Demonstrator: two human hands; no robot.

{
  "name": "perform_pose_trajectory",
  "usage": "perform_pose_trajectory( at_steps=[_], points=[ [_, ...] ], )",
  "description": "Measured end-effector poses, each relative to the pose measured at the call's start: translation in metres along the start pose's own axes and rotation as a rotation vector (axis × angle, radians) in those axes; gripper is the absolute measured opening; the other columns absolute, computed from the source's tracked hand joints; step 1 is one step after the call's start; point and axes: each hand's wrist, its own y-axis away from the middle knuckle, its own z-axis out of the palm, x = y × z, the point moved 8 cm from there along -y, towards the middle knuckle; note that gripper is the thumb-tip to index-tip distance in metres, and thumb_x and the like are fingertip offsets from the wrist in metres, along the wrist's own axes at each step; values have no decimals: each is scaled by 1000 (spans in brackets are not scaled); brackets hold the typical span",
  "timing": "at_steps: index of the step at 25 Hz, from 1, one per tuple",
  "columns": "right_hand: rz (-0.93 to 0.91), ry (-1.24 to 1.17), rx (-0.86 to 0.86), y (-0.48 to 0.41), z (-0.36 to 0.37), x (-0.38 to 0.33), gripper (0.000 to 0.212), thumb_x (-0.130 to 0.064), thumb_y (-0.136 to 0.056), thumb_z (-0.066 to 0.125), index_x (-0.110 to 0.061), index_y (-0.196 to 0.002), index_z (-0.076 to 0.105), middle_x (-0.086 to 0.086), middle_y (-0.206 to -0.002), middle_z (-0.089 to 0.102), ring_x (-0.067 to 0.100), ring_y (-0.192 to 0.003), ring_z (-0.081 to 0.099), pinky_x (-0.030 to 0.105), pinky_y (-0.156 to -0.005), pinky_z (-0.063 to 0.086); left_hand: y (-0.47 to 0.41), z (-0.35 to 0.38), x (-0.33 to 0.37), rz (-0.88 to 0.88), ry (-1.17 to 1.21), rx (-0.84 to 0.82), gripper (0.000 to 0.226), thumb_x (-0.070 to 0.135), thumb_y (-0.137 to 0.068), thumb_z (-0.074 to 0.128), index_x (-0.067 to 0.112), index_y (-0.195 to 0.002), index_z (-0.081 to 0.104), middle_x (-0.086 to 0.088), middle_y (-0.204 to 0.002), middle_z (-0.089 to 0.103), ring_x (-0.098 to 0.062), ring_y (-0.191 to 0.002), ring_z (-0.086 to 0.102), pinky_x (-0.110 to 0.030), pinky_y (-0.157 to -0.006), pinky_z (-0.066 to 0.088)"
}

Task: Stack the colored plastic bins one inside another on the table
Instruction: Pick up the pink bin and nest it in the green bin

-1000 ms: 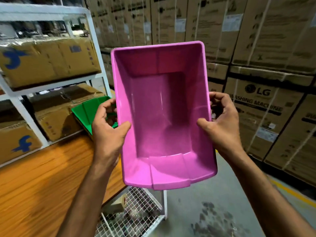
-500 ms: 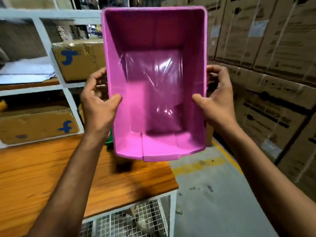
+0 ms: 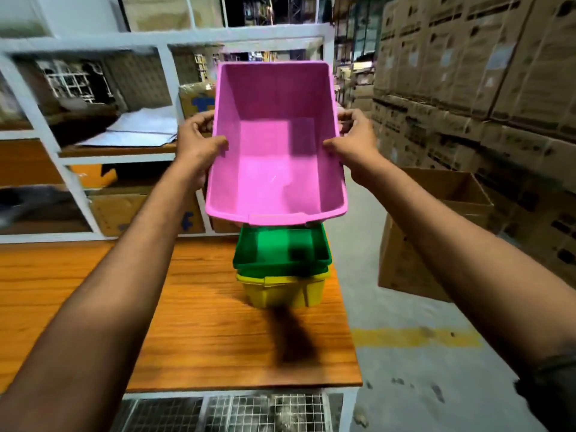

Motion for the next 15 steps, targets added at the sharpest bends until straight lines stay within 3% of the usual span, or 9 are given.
perform_pose_trajectory(
  at_steps=[4,7,9,12,15],
  points=[
    [201,87,-44,-22,26,60,45,13,-63,66,-7,-102,57,18,-81,63,13,-43,56,26,-42,45,-20,6,-54,-203,-90,-79,60,-24,-74,53,3,-125,69,8,-69,72,-1,-49,63,-21,-49,57],
    [315,175,-62,-18,33,89,48,15,-67,63,-11,-106,54,11,-78,61,17,-54,52,25,-42,41,-23,13,-94,-308,-135,-117,54,-18,-78,59,4,-126,68,-11,-92,74,-9,-56,64,-20,-44,53],
    [362,200,-88,-16,36,104,49,17,-68,61,-11,-108,57,10,-71,58,14,-47,46,17,-36,33,-22,17,-114,-366,-165,-140,51,-15,-80,61,5,-127,67,-14,-103,70,-14,-64,62,-18,-42,51],
    [406,218,-108,-17,41,128,37,20,-66,60,-12,-84,56,9,-58,51,8,-28,36,12,-33,25,-21,25,-143,-425,-191,-160,51,-14,-80,63,3,-128,67,-15,-106,69,-15,-67,62,-25,-49,51],
    [456,244,-131,-13,42,151,39,23,-67,59,-15,-67,50,5,-45,47,11,-28,35,12,-32,24,-13,32,-170,-496,-212,-178,53,-13,-80,68,2,-130,65,-18,-113,71,-22,-79,66,-30,-59,54]
  ],
)
